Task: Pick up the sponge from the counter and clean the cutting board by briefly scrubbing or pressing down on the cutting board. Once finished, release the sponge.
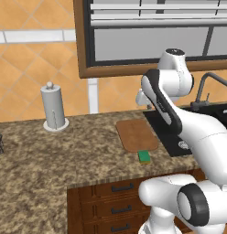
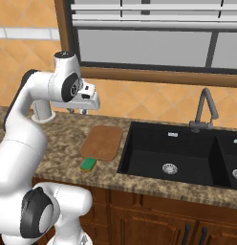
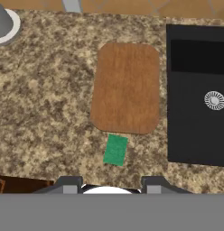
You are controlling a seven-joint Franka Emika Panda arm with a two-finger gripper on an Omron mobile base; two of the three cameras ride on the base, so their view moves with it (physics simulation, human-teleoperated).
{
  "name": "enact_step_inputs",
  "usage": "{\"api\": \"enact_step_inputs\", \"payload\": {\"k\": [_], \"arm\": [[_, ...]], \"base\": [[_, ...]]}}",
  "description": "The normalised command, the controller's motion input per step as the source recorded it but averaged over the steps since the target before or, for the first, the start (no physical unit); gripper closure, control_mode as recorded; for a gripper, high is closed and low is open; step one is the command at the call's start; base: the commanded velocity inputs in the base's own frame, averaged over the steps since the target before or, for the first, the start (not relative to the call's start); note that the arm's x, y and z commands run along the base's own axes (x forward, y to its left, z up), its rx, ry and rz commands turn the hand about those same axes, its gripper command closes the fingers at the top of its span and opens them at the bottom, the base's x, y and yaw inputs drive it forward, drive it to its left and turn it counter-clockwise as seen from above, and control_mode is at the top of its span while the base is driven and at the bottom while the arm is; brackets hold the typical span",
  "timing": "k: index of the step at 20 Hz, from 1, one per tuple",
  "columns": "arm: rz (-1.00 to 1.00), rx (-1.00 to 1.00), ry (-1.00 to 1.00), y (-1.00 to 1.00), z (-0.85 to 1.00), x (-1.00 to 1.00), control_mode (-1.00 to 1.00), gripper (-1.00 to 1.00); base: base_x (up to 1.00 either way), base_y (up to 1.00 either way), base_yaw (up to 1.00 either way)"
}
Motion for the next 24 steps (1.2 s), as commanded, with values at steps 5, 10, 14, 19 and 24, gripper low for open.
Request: {"api": "enact_step_inputs", "payload": {"k": [5,10,14,19,24], "arm": [[0.01,0.00,0.01,0.03,-0.18,-0.12,-1.00,-1.00],[0.00,-0.05,0.08,0.05,-0.68,-0.11,-1.00,-1.00],[0.00,-0.04,0.25,0.11,-0.95,-0.14,-1.00,-1.00],[0.00,0.00,0.06,0.00,-0.56,-0.13,-1.00,-1.00],[0.00,0.02,0.00,0.02,-0.08,0.00,-1.00,-1.00]], "base": [[0.00,0.00,0.00],[0.00,0.00,0.00],[0.00,0.00,0.00],[0.00,0.00,0.00],[0.00,0.00,0.00]]}}
